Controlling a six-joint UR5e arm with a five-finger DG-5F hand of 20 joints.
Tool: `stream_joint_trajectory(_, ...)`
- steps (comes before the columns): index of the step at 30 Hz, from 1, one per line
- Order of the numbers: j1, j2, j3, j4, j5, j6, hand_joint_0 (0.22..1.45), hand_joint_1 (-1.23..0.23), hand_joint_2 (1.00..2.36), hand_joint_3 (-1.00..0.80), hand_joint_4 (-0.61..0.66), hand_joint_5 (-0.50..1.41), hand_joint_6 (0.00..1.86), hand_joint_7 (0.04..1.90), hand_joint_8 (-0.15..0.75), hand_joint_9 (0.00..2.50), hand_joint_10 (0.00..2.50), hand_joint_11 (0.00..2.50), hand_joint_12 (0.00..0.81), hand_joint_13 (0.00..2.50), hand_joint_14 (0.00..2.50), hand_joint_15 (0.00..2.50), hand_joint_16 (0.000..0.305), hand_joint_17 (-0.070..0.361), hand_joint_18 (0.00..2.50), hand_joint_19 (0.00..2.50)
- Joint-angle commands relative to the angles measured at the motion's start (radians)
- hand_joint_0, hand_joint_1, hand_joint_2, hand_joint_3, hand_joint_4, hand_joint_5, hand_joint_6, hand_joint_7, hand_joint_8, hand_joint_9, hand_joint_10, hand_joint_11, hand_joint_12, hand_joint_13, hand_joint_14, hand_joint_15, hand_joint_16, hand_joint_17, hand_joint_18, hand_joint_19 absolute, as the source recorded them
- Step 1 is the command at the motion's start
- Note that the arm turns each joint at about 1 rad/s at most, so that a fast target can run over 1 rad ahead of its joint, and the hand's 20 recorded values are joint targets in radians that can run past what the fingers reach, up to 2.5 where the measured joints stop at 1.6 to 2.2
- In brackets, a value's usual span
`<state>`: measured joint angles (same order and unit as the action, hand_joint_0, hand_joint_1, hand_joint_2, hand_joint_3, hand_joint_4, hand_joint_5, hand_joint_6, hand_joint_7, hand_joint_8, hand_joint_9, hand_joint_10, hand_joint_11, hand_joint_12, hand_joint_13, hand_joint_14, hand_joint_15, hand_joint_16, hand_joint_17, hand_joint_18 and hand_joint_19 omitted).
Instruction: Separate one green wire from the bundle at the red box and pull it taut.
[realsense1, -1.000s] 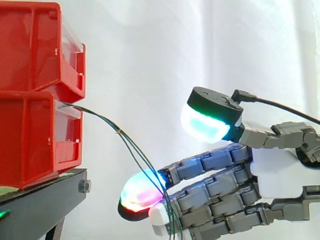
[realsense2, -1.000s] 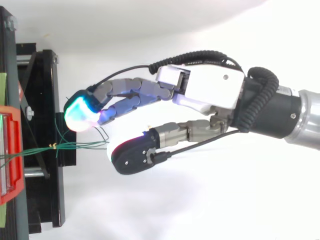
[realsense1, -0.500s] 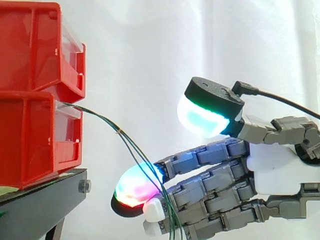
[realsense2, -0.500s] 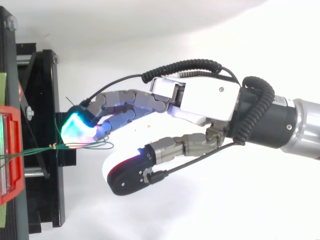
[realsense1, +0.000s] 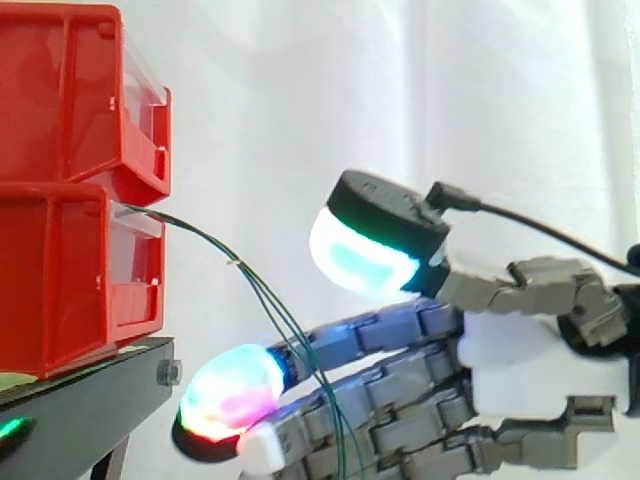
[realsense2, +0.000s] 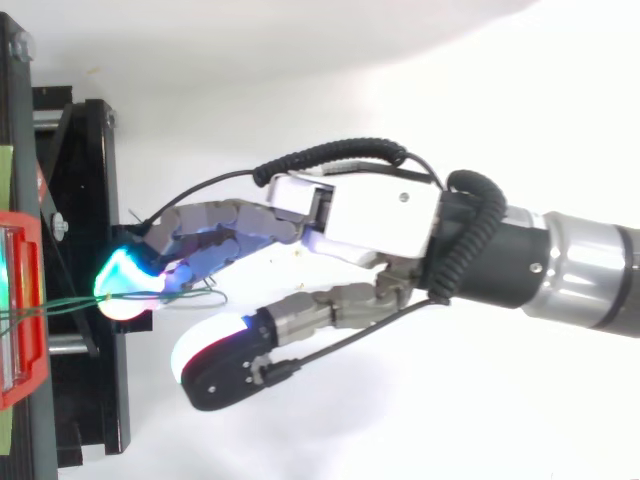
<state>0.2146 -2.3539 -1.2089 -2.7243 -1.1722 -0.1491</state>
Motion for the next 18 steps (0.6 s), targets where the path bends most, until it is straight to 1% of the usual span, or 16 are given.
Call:
stream_joint_trajectory(1,-0.003,-0.028,0.049,-0.041,-0.021,0.046,0.53,-0.57,1.01,-0.44,0.25,-0.14,0.5,0.84,0.227,0.68,0.01,0.24,0.301,0.46,0.01,0.18,0.046,0.104,0.36,0.28)
stream_joint_trajectory(5,-0.004,-0.028,0.074,-0.084,-0.026,0.049,0.53,-0.56,1.01,-0.43,0.26,-0.13,0.5,0.86,0.228,0.69,0.01,0.25,0.304,0.49,0.01,0.19,0.046,0.103,0.37,0.3)
stream_joint_trajectory(6,-0.008,-0.028,0.08,-0.101,-0.027,0.049,0.54,-0.56,1.01,-0.43,0.26,-0.13,0.5,0.86,0.227,0.7,0.01,0.24,0.305,0.49,0.01,0.2,0.046,0.103,0.37,0.3)
stream_joint_trajectory(9,-0.011,-0.028,0.089,-0.118,-0.027,0.06,0.54,-0.56,1.01,-0.43,0.25,-0.13,0.5,0.89,0.226,0.7,0.01,0.25,0.304,0.49,0.01,0.2,0.046,0.103,0.38,0.31)
stream_joint_trajectory(16,-0.012,-0.027,0.091,-0.117,-0.027,0.078,0.54,-0.56,1.01,-0.43,0.26,-0.12,0.5,0.92,0.226,0.71,0.01,0.26,0.303,0.5,0.01,0.22,0.046,0.103,0.4,0.32)
stream_joint_trajectory(18,-0.017,-0.027,0.098,-0.118,-0.03,0.086,0.54,-0.56,1.01,-0.43,0.26,-0.12,0.5,0.94,0.226,0.72,0.01,0.26,0.302,0.51,0.01,0.22,0.046,0.103,0.4,0.32)
